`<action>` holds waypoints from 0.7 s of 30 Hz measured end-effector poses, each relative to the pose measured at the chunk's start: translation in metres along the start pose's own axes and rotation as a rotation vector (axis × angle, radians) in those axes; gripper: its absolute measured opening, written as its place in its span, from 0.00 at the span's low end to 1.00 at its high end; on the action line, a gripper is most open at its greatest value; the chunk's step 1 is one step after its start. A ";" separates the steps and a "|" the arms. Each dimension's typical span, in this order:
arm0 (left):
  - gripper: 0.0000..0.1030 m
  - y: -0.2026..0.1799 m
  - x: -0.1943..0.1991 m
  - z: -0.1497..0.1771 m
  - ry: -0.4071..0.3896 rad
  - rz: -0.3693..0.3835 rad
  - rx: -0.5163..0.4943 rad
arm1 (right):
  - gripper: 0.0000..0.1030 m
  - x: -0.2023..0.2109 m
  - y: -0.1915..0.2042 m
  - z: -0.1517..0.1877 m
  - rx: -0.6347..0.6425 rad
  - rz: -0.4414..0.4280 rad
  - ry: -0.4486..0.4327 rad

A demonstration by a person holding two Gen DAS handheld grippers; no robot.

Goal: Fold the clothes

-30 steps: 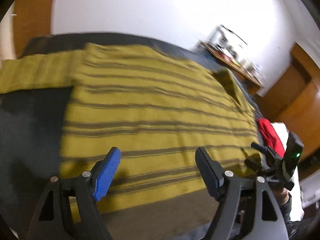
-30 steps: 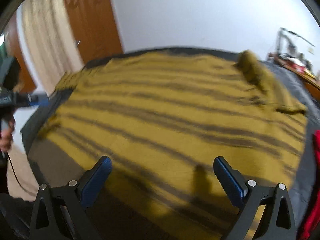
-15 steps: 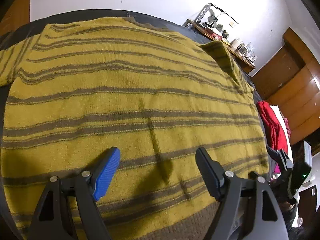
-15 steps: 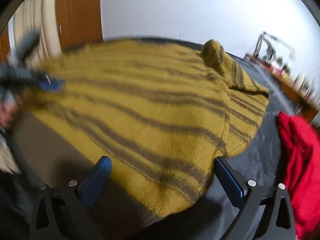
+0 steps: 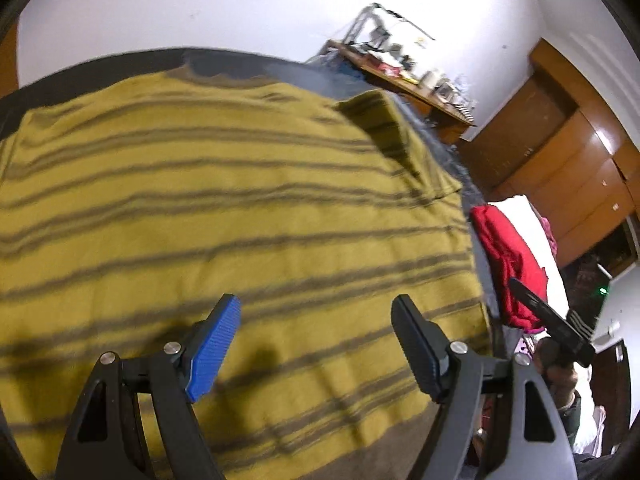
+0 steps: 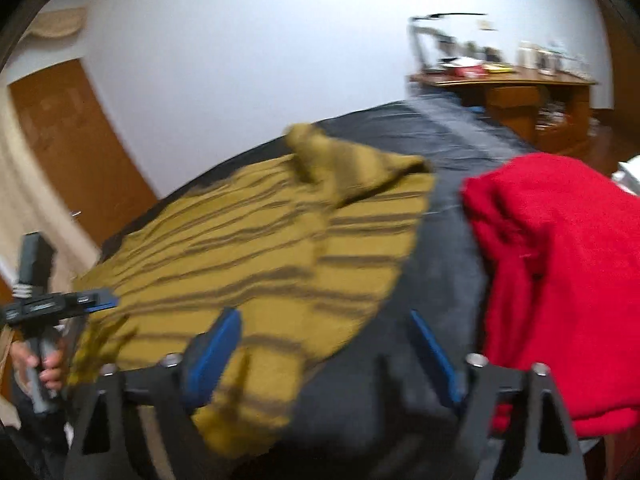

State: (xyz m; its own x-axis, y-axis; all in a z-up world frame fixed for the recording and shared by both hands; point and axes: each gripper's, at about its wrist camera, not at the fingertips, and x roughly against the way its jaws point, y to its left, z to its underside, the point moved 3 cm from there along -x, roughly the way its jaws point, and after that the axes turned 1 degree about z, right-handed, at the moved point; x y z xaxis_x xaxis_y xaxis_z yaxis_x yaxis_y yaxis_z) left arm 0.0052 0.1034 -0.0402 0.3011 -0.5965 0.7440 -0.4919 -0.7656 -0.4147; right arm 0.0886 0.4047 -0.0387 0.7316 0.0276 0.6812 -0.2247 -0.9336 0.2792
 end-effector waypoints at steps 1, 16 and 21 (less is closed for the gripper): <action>0.79 -0.003 -0.003 -0.004 -0.009 -0.004 -0.014 | 0.60 -0.005 -0.004 -0.001 -0.003 0.028 0.011; 0.79 0.027 -0.044 0.000 0.028 0.045 0.050 | 0.54 -0.062 0.006 -0.007 0.060 0.142 0.143; 0.80 0.033 -0.042 0.001 0.007 0.089 0.085 | 0.36 -0.069 0.020 -0.008 0.102 0.142 0.160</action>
State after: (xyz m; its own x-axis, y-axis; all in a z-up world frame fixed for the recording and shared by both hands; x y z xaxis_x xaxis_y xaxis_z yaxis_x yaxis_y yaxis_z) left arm -0.0225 0.1030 -0.0851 0.2530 -0.6617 0.7058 -0.4451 -0.7274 -0.5224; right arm 0.0282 0.3874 -0.0747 0.5843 -0.0577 0.8095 -0.2456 -0.9633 0.1087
